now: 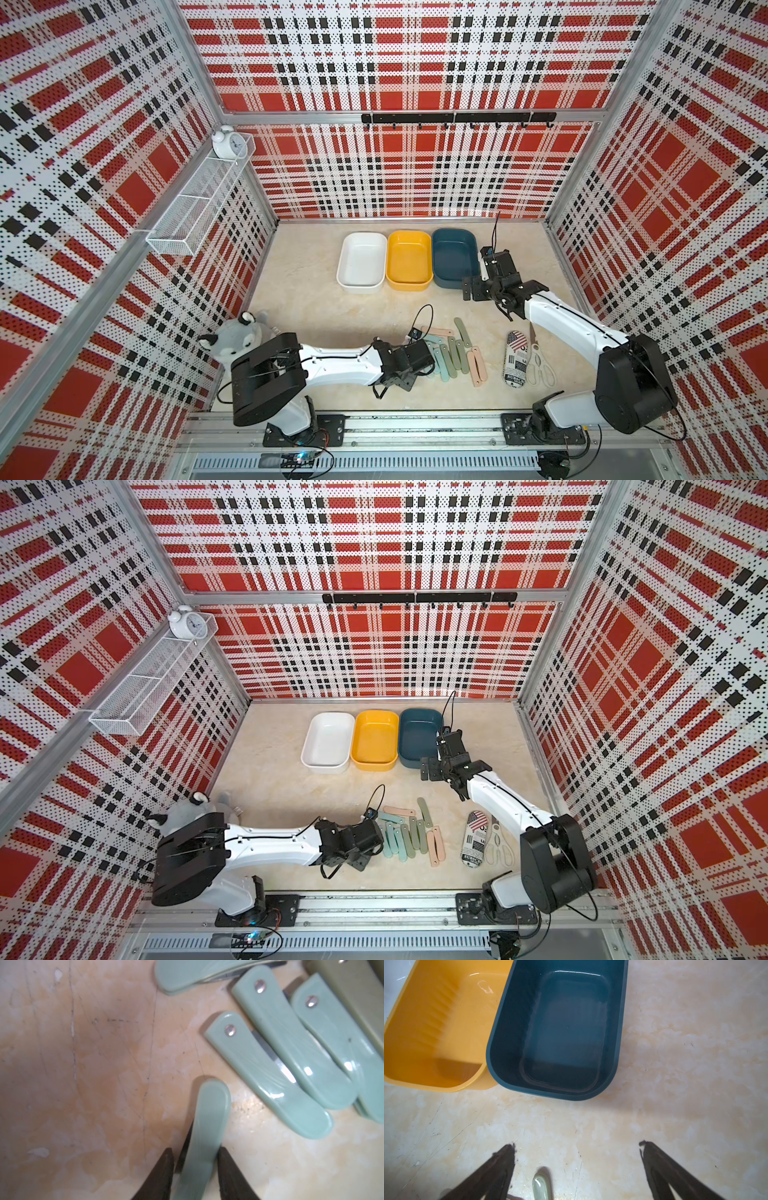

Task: Place the fruit knives into the storage box by color
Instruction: Pick up the fruit knife from the center of the board.

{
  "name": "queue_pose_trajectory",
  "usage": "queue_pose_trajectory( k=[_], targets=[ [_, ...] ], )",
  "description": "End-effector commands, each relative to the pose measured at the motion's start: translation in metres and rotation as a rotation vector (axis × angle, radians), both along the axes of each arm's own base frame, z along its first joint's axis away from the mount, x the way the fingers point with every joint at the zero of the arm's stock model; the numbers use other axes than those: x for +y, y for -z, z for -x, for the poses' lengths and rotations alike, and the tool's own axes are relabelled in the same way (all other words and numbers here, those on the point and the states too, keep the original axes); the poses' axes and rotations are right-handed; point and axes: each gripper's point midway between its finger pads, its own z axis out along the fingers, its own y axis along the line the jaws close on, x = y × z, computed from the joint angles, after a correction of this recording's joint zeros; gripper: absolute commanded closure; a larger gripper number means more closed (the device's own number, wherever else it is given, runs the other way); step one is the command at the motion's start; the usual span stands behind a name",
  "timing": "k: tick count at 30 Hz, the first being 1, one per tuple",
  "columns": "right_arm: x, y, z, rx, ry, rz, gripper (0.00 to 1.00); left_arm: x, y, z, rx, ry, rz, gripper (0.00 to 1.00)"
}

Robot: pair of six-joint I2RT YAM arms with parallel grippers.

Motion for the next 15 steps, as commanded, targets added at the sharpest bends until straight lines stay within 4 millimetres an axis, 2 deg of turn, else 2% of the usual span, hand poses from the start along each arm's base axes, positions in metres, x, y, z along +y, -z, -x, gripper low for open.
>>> queue_pose_trajectory(
  k=[1,8,15],
  targets=[
    [0.005,-0.01,-0.011,-0.026,0.0,-0.02,0.0,0.012,0.0,-0.002,-0.003,-0.015,-0.027,0.63],
    [0.01,-0.015,-0.015,-0.03,-0.011,-0.034,0.0,0.019,-0.001,-0.013,-0.029,-0.056,-0.033,0.67],
    [0.016,-0.016,-0.018,-0.025,-0.018,-0.055,0.0,0.023,-0.024,-0.047,-0.104,-0.132,0.016,0.69]
  ],
)
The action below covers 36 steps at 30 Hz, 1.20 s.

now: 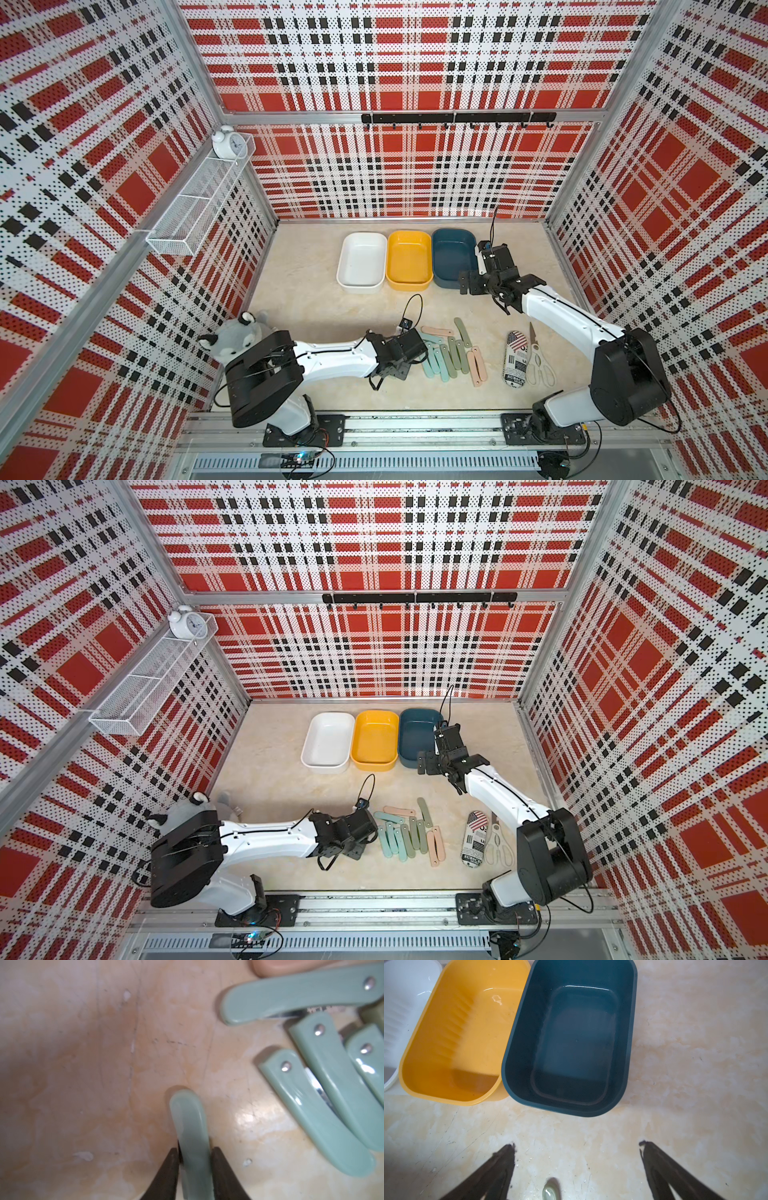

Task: Place the fruit knives into the storage box by color
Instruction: Pick up the fruit knife from the center of the board.

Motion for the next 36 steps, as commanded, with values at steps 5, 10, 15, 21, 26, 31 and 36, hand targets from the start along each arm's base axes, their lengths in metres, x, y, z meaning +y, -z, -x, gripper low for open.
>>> queue_pose_trajectory(
  k=[5,10,15,21,26,31,36],
  targets=[
    [0.007,-0.006,-0.006,-0.007,-0.004,-0.025,0.0,0.003,-0.026,-0.028,-0.091,-0.045,0.027,0.7],
    [0.009,-0.009,-0.007,-0.01,-0.006,-0.025,0.0,0.0,-0.018,-0.009,-0.015,-0.051,0.072,0.63],
    [0.008,-0.01,-0.008,-0.017,-0.003,-0.022,0.0,-0.007,-0.014,0.018,0.066,-0.079,0.124,0.51],
    [0.015,-0.007,-0.01,-0.012,-0.015,-0.038,0.0,0.003,-0.003,0.02,0.104,-0.149,0.059,0.48],
    [0.015,-0.007,-0.008,-0.008,-0.014,-0.033,0.0,0.015,0.01,0.019,0.145,-0.179,-0.056,0.5],
    [0.012,-0.009,-0.008,-0.013,-0.011,-0.022,0.0,0.016,0.014,0.019,0.177,-0.18,-0.062,0.49],
    [0.013,-0.01,-0.008,-0.015,-0.011,-0.024,0.0,0.02,0.012,0.015,0.175,-0.186,-0.063,0.61]
  ],
)
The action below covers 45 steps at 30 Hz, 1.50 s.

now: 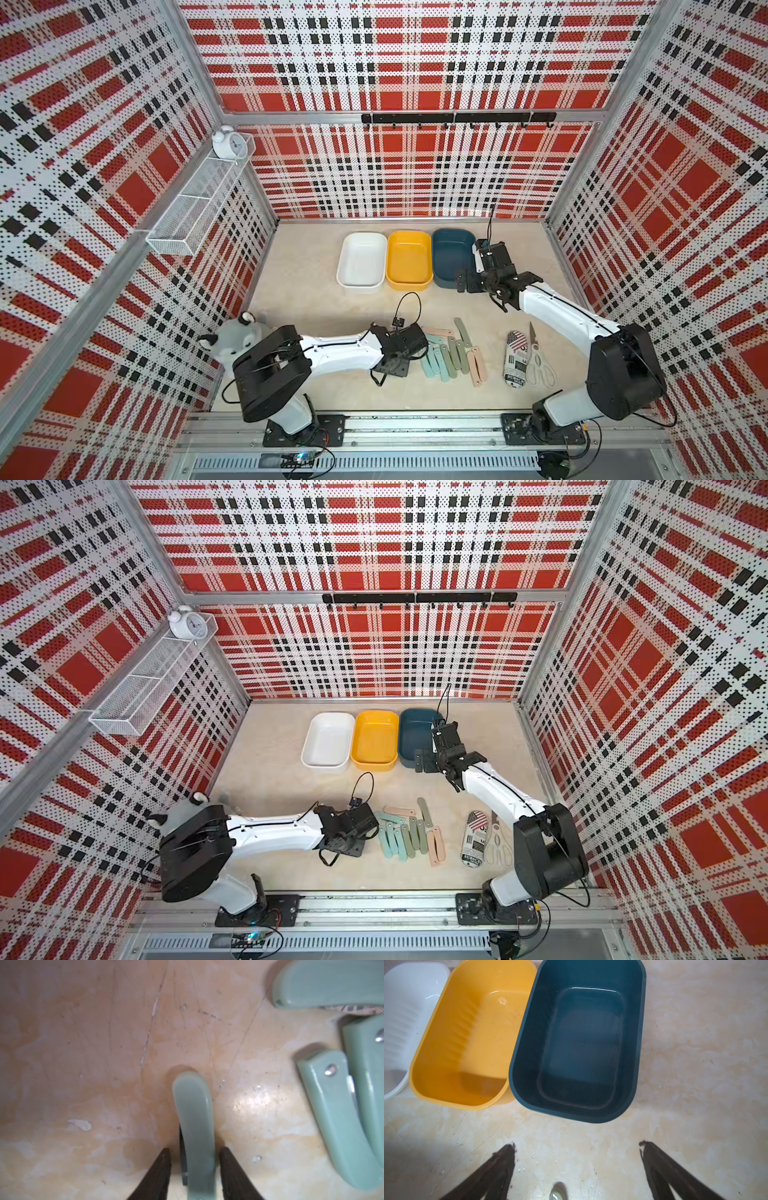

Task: Place the fruit knives into the storage box by color
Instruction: Pick up the fruit knife from the center of the board, then place the fruit knife in the storage box.

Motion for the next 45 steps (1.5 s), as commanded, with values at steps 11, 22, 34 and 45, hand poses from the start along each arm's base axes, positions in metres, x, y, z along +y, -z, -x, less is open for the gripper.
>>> queue_pose_trajectory(
  k=[11,22,34,45],
  targets=[
    [0.005,-0.011,-0.006,-0.024,-0.003,-0.01,0.0,0.022,-0.006,-0.012,-0.029,-0.019,-0.09,0.72],
    [0.011,-0.014,-0.008,-0.03,-0.012,-0.012,0.0,0.016,-0.044,-0.051,-0.152,-0.05,-0.089,0.73],
    [0.059,-0.03,0.0,-0.059,-0.104,0.033,0.0,0.067,-0.105,-0.18,-0.303,-0.182,-0.149,0.75],
    [0.081,-0.027,0.0,-0.059,-0.148,0.009,0.0,0.096,-0.121,-0.303,-0.352,-0.231,-0.188,0.73]
  ],
)
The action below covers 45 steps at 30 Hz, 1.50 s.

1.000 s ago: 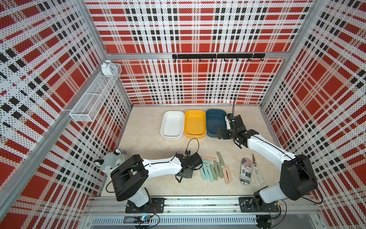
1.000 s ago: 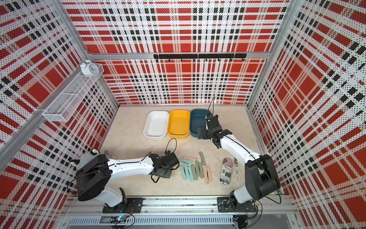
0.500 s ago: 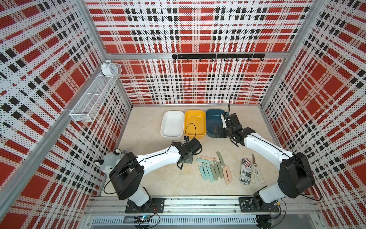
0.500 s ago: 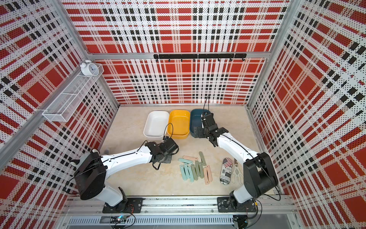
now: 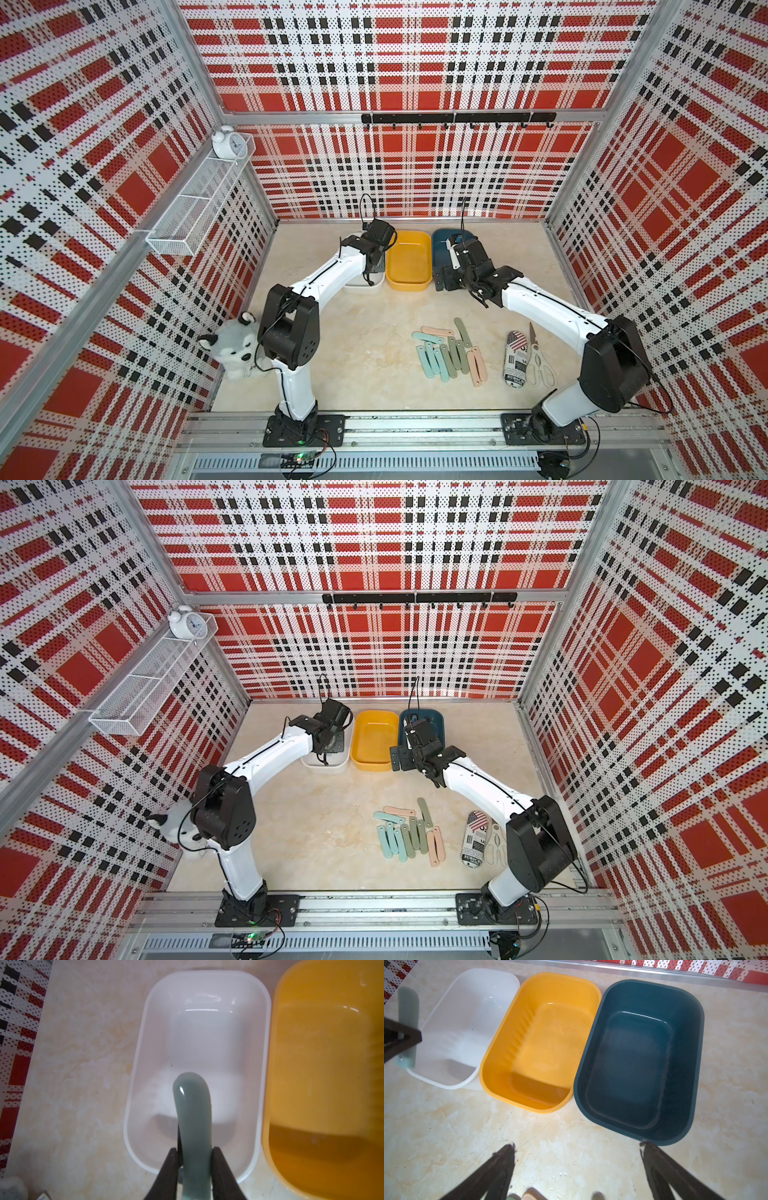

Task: Place the fruit knives into the storage box by color
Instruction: Place the fruit knife in the storage box.

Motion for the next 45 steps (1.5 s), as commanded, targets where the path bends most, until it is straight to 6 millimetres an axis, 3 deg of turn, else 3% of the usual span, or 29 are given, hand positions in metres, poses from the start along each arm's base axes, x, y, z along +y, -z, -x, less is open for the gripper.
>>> queue_pose_trajectory(
  k=[1,6,12,20,30,36,38,41,43,45],
  targets=[
    [0.006,0.002,-0.004,-0.002,-0.005,-0.002,0.0,0.01,0.014,-0.024,0.033,0.024,-0.068,0.73],
    [0.009,0.005,-0.003,0.003,-0.025,-0.006,0.0,0.017,0.051,-0.054,0.1,0.022,-0.069,0.75],
    [0.01,0.006,0.011,0.018,-0.061,-0.033,0.0,0.011,0.075,-0.073,0.12,0.029,-0.059,0.75],
    [-0.007,0.027,0.041,0.077,-0.05,-0.029,0.0,0.01,0.11,-0.074,0.169,0.043,-0.076,0.73],
    [-0.017,0.039,0.056,0.112,-0.034,-0.025,0.0,0.018,0.119,-0.072,0.178,0.042,-0.093,0.66],
    [-0.026,0.045,0.065,0.133,-0.023,-0.004,0.0,0.021,0.101,-0.076,0.142,0.034,-0.095,0.54],
    [-0.031,0.048,0.071,0.147,-0.014,0.008,0.0,0.021,0.079,-0.079,0.102,0.025,-0.085,0.48],
    [-0.039,0.053,0.083,0.183,0.014,0.005,0.0,0.012,0.031,-0.075,0.027,0.022,-0.044,0.33],
    [-0.043,0.059,0.093,0.215,0.035,-0.017,0.01,-0.002,-0.008,-0.06,-0.035,0.044,-0.008,0.23],
    [-0.047,0.066,0.101,0.241,0.055,-0.029,0.06,-0.02,-0.033,-0.041,-0.079,0.086,0.02,0.11]
  ],
)
